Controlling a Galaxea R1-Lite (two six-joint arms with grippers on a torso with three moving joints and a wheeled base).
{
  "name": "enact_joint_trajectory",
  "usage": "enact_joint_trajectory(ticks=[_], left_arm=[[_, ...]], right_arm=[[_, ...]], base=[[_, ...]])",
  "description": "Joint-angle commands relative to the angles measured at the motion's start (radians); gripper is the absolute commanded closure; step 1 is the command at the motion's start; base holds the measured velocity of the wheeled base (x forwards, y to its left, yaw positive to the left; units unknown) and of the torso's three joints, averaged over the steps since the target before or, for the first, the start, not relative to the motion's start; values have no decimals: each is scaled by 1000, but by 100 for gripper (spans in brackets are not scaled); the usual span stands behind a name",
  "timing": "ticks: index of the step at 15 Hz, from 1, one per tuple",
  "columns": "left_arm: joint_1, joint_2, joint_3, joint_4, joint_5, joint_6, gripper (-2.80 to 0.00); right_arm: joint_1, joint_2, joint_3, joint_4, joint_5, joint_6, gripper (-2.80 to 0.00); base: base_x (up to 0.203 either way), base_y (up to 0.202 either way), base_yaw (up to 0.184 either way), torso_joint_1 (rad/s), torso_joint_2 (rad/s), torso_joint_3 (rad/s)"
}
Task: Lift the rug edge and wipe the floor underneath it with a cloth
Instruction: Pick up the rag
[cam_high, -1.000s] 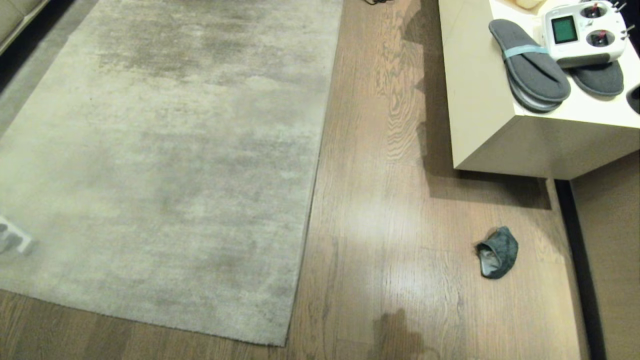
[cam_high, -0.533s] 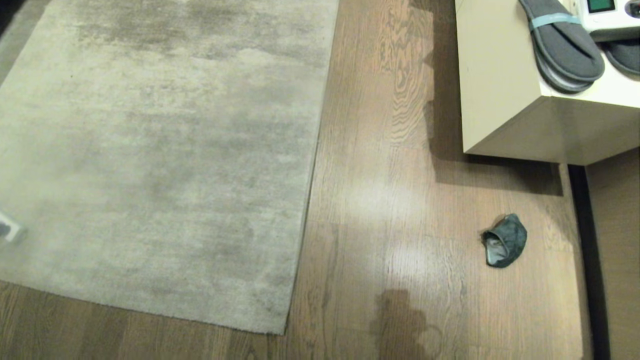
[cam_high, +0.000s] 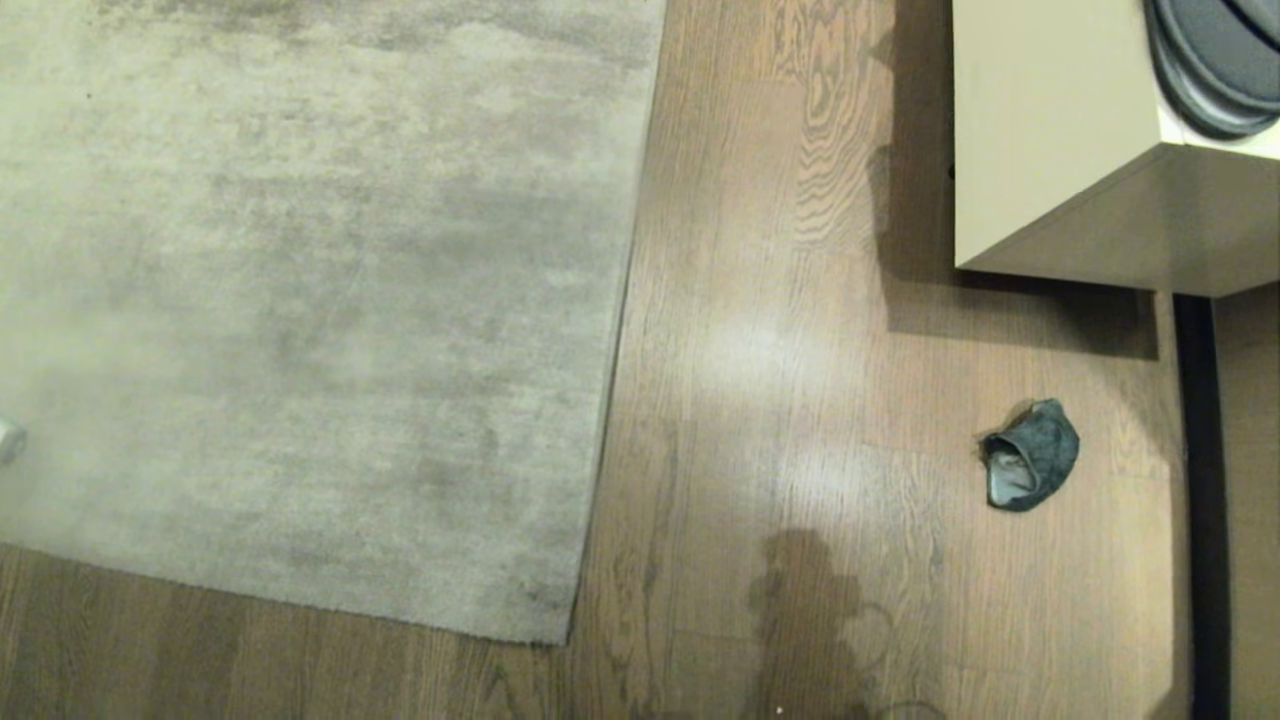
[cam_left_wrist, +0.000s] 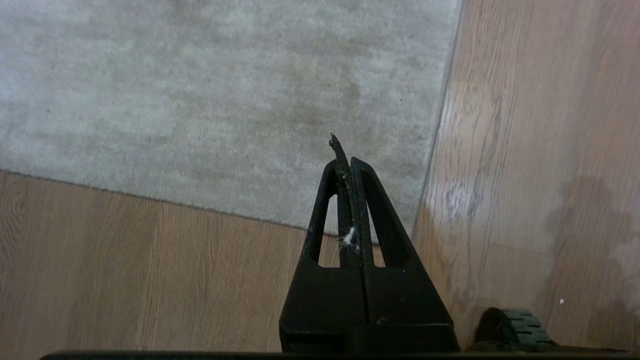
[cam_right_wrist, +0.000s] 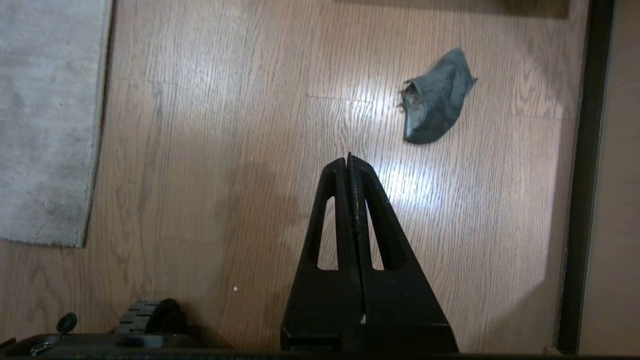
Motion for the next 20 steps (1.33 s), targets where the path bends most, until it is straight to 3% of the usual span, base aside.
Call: enact_joint_trajectory(ticks=[1, 20], left_arm=[[0, 1, 0, 0, 0, 1, 0], [0, 1, 0, 0, 0, -1, 0]], right_arm=[[0, 0, 0, 0, -1, 0, 0], [0, 0, 0, 0, 0, 0, 0]], base=[[0, 0, 0, 0, 7, -190], [0, 0, 0, 2, 2, -198]])
